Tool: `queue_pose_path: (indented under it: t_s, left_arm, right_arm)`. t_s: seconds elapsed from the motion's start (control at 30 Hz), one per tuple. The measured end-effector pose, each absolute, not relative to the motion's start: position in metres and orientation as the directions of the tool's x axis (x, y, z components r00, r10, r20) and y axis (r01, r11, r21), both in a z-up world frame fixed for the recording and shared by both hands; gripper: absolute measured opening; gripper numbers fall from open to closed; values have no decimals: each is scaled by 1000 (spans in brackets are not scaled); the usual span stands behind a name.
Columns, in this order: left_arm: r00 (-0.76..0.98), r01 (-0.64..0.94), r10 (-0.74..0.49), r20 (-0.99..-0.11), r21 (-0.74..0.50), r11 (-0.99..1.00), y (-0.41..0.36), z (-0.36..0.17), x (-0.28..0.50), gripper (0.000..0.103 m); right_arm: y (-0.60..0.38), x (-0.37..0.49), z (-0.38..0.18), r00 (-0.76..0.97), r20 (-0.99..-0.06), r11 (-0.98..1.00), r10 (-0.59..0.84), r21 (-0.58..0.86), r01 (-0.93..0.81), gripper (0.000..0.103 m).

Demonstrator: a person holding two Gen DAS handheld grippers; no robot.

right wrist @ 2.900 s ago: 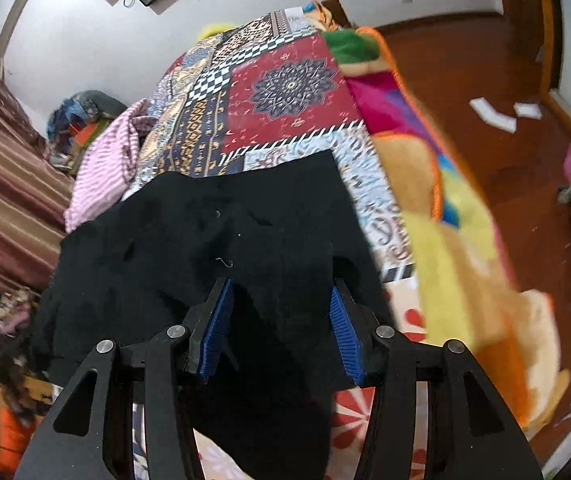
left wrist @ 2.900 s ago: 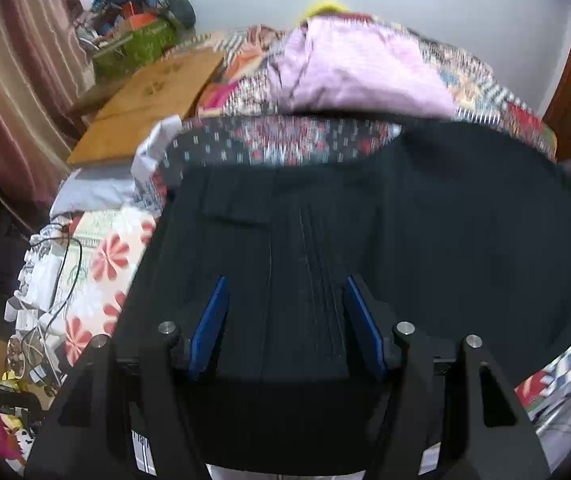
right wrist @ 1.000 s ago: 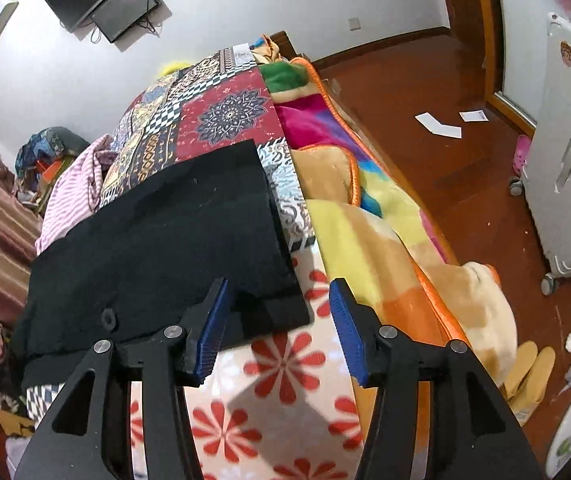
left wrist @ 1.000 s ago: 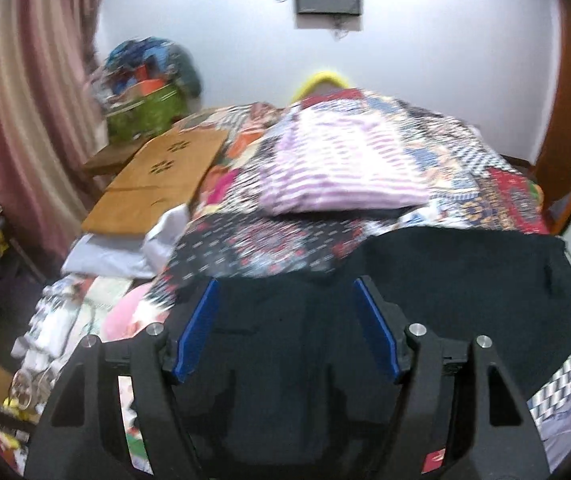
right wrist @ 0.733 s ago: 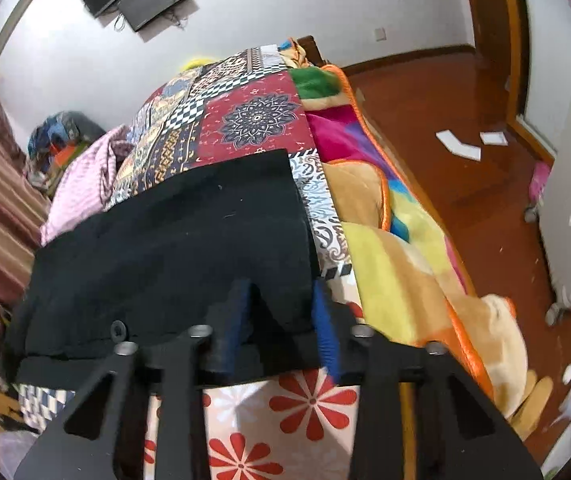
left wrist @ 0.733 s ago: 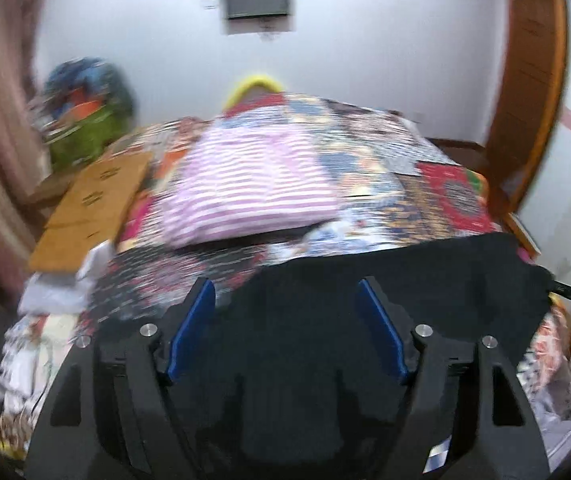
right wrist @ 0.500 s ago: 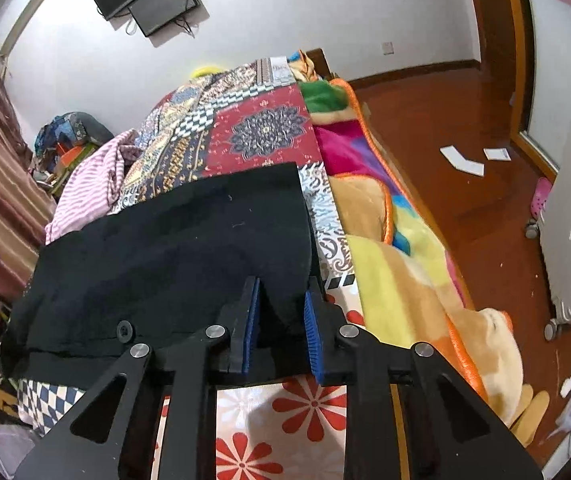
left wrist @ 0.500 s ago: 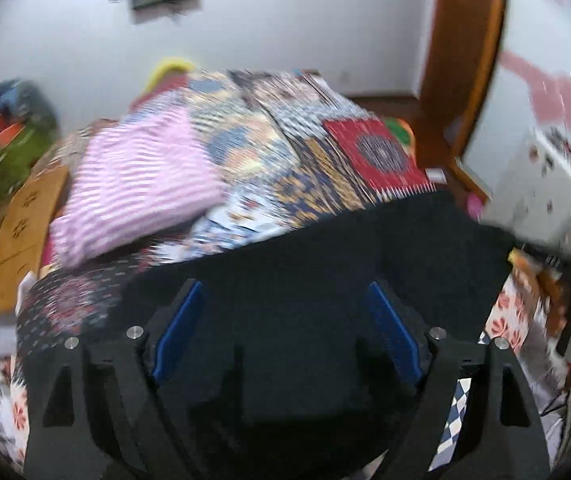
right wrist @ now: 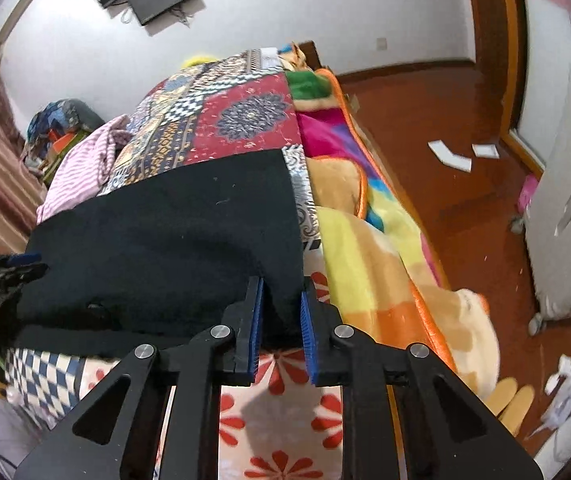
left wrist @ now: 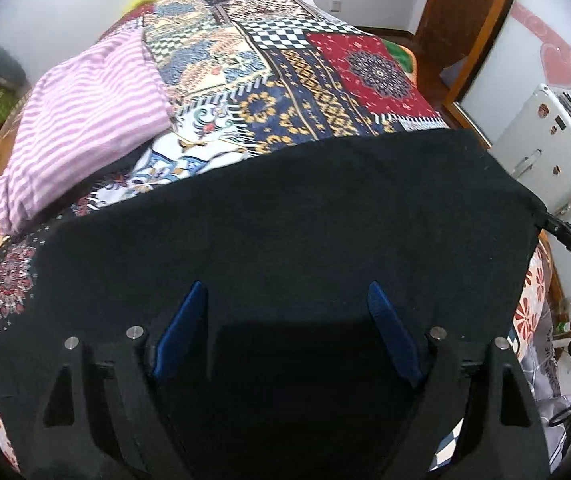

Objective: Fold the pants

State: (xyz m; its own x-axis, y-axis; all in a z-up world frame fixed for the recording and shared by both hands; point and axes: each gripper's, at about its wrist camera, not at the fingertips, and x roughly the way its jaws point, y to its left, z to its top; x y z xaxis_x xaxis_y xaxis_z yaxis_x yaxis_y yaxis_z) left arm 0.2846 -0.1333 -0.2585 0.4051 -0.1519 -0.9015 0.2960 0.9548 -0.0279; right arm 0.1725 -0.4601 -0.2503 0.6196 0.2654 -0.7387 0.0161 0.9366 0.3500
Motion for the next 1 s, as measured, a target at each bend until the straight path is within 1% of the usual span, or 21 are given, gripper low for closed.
queue_pose_path:
  t_s: [0.13,0.2,0.3,0.43,0.5,0.6,0.63,0.67,0.7,0.83,0.87,0.93,1.0]
  left_arm:
    - [451,294,-102,-887,40,955,-124,-252,281,84]
    - [447,296,-100,-889,41,954,-121,-252,279,84]
    - [438,286,-119,-891,13,958,-113,-249,276,84]
    - [469,297,-147,-871,-1,955,-106,-236,264,84]
    - [491,313,-155,-857,7,950,-104,-227,255,84]
    - [524,336,-163,-836,27,942,-100,-215,238,84]
    - [534,341,-165,-830,32,940,-98,-211,231,84]
    - [539,343,-168,-825,34,939,-97,-209,226,84]
    - [543,347,-172,-822,33,937,-95,-207,220,84]
    - [556,346,-189,-809,20,938,-85,-200,191,84]
    - [557,345,-186,-810,21,938,-82,-201,185,84]
    - [551,338,-155,-820,50,940,-80,-206,174,84]
    - [543,319,-115,-832,78,945,-79,-215,169,84]
  right_arm:
    - [-459,169,-218,663,-703,943,257,332,-13,15]
    - [-459,165,-202,669,-698,947,258,318,-33,15]
    - [-459,161,-195,657,-706,949,264,313,-45,15]
    - [-460,161,-215,613,-746,949,261,315,-21,15]
    - [-463,166,-233,589,-760,939,276,344,5,15]
    - [-459,174,-253,542,-792,939,281,342,13,16]
    - [-456,175,-258,528,-801,941,281,338,11,17]
    - [-455,175,-257,527,-804,943,276,333,15,20]
    - [-455,174,-254,528,-805,944,268,330,24,20]
    - [-459,162,-228,564,-778,935,276,352,28,27]
    - [-455,159,-220,570,-772,938,282,348,6,30]
    - [-440,152,-207,578,-764,946,288,320,-49,34]
    - [-419,147,-196,570,-745,934,345,333,-131,39]
